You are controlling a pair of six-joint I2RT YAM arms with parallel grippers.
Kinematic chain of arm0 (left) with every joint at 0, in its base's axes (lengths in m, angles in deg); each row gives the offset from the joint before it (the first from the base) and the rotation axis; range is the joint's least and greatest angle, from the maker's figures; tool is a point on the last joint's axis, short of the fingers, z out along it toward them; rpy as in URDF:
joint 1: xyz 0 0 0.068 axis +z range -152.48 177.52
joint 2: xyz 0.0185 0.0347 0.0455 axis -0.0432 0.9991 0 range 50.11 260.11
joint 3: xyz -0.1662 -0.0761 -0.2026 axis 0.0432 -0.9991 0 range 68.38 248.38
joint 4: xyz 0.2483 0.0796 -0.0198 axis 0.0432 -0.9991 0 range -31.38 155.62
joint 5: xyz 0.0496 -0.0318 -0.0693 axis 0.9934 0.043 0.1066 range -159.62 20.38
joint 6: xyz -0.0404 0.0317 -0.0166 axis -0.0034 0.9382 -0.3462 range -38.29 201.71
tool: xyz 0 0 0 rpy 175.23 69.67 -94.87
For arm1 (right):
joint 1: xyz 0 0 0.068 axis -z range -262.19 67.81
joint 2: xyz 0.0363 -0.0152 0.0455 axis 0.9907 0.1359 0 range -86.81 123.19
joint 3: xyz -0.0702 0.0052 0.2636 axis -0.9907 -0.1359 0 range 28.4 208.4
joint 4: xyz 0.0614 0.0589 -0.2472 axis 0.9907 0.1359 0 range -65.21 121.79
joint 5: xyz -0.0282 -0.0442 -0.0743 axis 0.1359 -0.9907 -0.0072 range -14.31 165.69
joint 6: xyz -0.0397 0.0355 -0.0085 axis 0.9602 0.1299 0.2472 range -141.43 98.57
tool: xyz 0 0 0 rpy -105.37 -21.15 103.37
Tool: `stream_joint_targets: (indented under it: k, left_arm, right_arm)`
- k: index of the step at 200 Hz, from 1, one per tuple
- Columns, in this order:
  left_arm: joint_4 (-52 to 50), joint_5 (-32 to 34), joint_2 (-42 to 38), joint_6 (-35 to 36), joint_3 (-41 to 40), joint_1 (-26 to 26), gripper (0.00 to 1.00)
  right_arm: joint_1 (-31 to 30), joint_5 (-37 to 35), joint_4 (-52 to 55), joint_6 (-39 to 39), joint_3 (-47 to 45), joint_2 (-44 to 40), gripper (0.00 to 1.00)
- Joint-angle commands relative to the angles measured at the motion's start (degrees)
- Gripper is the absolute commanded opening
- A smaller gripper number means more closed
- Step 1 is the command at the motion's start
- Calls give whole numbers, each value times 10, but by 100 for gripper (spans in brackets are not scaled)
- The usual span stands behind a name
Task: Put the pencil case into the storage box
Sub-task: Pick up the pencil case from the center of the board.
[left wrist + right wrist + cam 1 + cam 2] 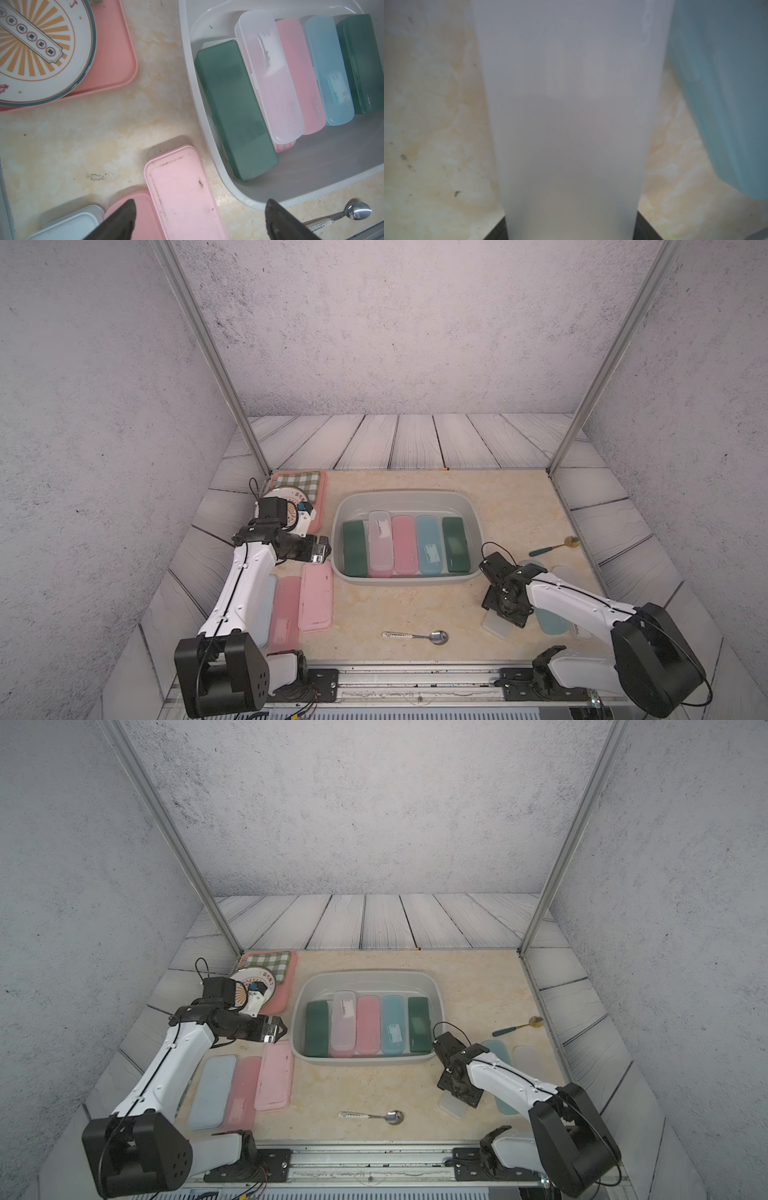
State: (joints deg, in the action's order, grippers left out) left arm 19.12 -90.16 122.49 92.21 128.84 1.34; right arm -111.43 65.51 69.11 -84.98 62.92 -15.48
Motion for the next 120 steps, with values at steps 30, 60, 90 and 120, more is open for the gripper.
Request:
stream_joint_targets:
  k: [30,60,90,120]
  left_arm:
    - [-1,-1,-3,4,-6,8,97]
    - [1,-1,0,3,-7,8,97]
    - [1,-2,2,2,-6,8,97]
    - [3,5,0,1,-5,8,97]
  right_arm:
    - [-1,-117,144,-18,68,-149,60]
    - [-1,-122,149,52,154,-174,60]
    - [-9,-54,113,127,261,-88,59]
    - [-74,-34,41,142,348,50,59]
